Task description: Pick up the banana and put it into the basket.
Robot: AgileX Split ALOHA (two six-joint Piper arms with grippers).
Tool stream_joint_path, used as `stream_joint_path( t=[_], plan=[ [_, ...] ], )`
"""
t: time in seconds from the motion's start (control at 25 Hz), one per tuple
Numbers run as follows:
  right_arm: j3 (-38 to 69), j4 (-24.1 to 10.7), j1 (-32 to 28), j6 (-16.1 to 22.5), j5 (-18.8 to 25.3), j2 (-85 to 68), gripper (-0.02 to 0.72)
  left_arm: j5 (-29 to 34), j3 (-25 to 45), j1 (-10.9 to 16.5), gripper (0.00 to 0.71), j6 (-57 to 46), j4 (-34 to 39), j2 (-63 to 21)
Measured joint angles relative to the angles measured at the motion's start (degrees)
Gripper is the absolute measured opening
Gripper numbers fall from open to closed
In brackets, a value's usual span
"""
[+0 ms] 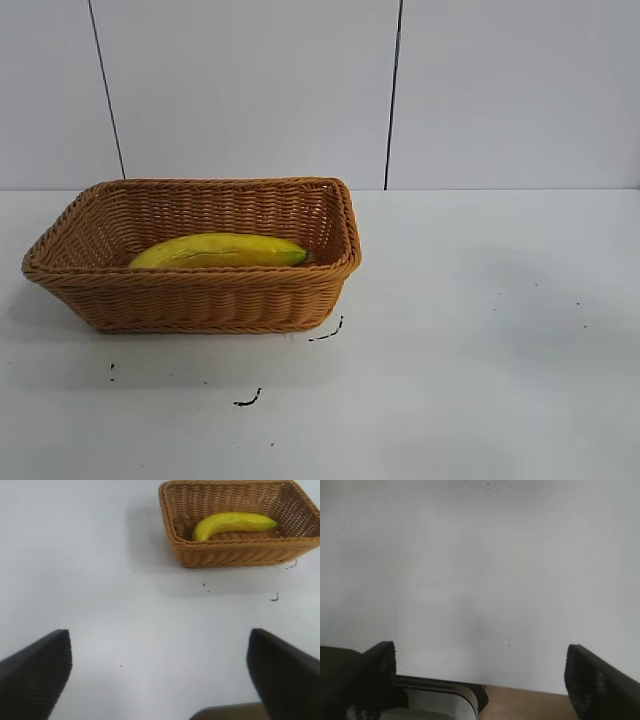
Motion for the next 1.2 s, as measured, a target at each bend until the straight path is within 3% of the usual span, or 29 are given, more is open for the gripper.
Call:
stream_joint_path(
  t=[0.56,0.88,1.2],
  plan=[
    [0.06,0.05,-0.14,-0.06,-0.04,-10.39,0.639,0.00,0.00,0.00,0.690,0.00,0.00,0.00],
    [0.06,0.16,-4.29,-0.06,0.00,-18.83,0.639,0.00,0.00,0.00,0.690,0.00,0.00,0.00],
    [0.06,0.20,-4.34,-0.06,0.19,-19.03,0.639,0.00,0.00,0.00,0.690,0.00,-0.04,0.00]
  ],
)
